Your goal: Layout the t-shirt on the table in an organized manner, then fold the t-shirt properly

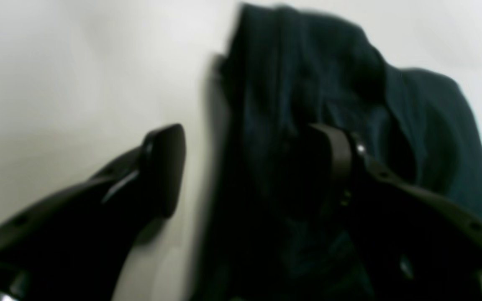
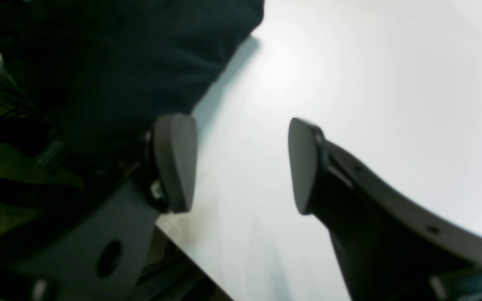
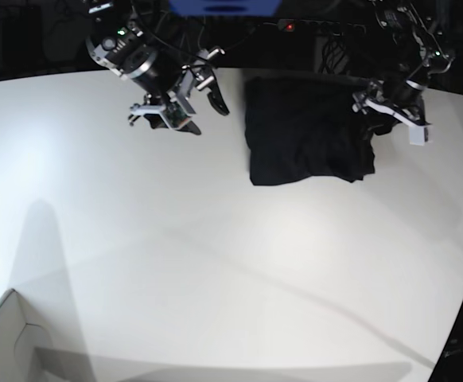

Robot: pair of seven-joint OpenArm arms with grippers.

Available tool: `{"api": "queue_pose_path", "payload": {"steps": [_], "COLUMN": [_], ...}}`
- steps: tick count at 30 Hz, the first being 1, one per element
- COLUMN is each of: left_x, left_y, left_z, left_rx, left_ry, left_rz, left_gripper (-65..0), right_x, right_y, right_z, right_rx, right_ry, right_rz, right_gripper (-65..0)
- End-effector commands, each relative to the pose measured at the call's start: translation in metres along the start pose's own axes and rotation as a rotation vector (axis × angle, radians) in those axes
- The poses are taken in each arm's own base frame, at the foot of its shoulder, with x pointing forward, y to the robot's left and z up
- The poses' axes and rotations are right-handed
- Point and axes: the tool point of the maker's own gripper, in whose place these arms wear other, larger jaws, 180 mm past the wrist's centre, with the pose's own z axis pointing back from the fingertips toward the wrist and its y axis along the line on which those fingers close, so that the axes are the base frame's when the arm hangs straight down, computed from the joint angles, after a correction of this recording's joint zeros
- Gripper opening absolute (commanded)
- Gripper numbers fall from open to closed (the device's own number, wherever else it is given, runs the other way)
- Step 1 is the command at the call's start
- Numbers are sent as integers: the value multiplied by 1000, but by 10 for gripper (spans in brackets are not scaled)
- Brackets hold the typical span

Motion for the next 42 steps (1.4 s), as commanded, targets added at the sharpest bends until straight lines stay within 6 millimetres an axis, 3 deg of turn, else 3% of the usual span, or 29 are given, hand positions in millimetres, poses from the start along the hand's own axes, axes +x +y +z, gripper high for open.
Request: {"api": "queue_pose_path", "payload": {"steps": [1, 11, 19, 21, 23, 27, 28, 35, 40, 42], "left_x": [13, 8, -17, -23, -26, -21, -20, -8, 12, 11], "left_y": [-5, -9, 5, 3, 6, 3, 7, 1, -21, -35], "left_z": [0, -4, -20, -25, -28, -37, -37, -55, -73, -85], "left_rx": [-24, -37, -45, -60, -65, -78, -63, -50, -108, -152], "left_ry": [-41, -25, 46, 71, 95, 102, 112, 190, 209, 252], "left_rz": [-19, -15, 59, 60, 55, 41, 20, -164, -295, -354], "left_gripper": [-231, -231, -235, -275, -380, -628, -650, -648, -648, -648], "right_x": [13, 12, 11, 11, 13, 19, 22, 22, 10, 3], "right_y": [2, 2, 3, 3, 2, -16, -22, -77, -120, -134], "right_z": [1, 2, 2, 2, 3, 12, 15, 41, 69, 81], "right_rx": [8, 9, 10, 10, 6, -50, -68, -234, -379, -441], "right_ry": [-52, -45, -46, -45, -50, -63, -68, -68, -36, -26], "right_rz": [-5, -5, -7, -5, -4, 4, 9, 17, 4, -19], "right_gripper": [-299, -299, -299, -299, -299, -299, -299, -299, -299, -299]}}
